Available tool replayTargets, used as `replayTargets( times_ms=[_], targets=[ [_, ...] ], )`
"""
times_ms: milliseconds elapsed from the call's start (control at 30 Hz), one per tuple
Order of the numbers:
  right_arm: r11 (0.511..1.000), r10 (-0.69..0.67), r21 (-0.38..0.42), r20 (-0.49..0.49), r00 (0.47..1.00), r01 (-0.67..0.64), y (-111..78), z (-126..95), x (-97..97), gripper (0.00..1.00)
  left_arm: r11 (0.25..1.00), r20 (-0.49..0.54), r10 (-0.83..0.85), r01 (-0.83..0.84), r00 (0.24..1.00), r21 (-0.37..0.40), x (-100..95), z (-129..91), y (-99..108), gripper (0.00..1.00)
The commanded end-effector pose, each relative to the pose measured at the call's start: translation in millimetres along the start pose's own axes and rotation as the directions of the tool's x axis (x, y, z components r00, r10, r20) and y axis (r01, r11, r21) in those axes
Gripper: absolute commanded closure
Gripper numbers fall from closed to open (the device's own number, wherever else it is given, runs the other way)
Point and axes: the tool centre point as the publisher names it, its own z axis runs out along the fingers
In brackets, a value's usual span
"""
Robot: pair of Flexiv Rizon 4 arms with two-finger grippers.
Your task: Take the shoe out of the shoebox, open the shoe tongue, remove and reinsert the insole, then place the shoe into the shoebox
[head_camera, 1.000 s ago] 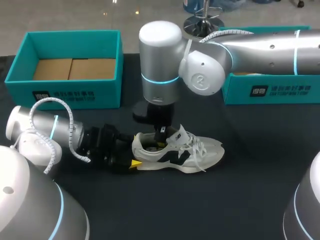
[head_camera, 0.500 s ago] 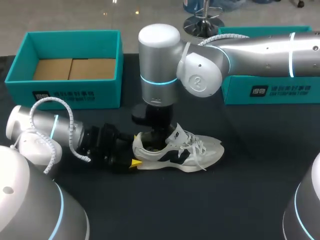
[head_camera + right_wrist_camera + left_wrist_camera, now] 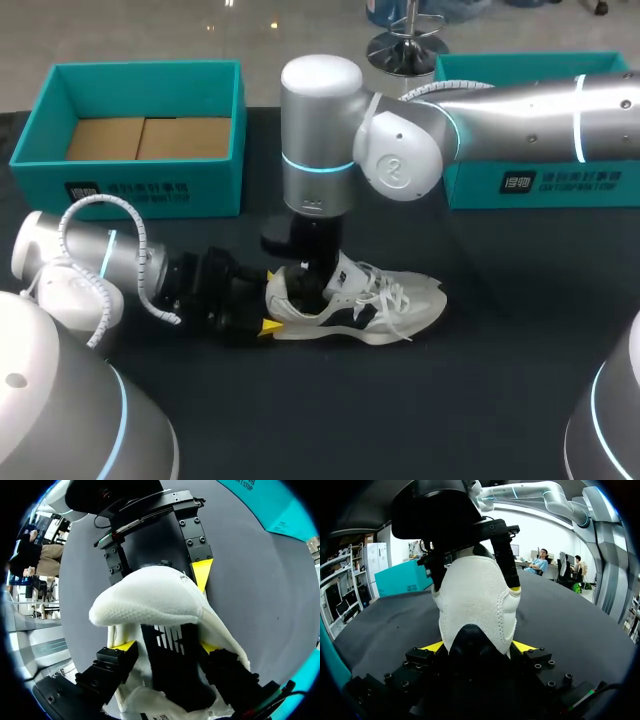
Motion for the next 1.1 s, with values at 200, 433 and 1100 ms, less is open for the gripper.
replayTargets(
  times_ms=[200, 433, 1100],
  targets=[
    [0.998, 0.009, 0.056, -0.03, 1.0, -0.007, 24.9, 75.4, 0.8, 0.6, 1.0, -0.001, 0.001, -0.001, 1.0, -0.003, -2.3, 4.2, 3.9, 1.0],
    [0.996, 0.026, 0.086, 0.006, 1.0, -0.027, 21.2, 64.1, 1.2, 1.0, 1.0, -0.001, 0.001, -0.001, 1.0, -0.003, -2.3, 4.2, 3.9, 1.0],
    [0.996, 0.055, 0.064, 0.09, 0.994, -0.061, 5.1, -16.0, 5.4, 1.0, 1.0, -0.001, 0.001, -0.001, 1.0, -0.003, -2.3, 4.2, 3.9, 1.0]
  ],
)
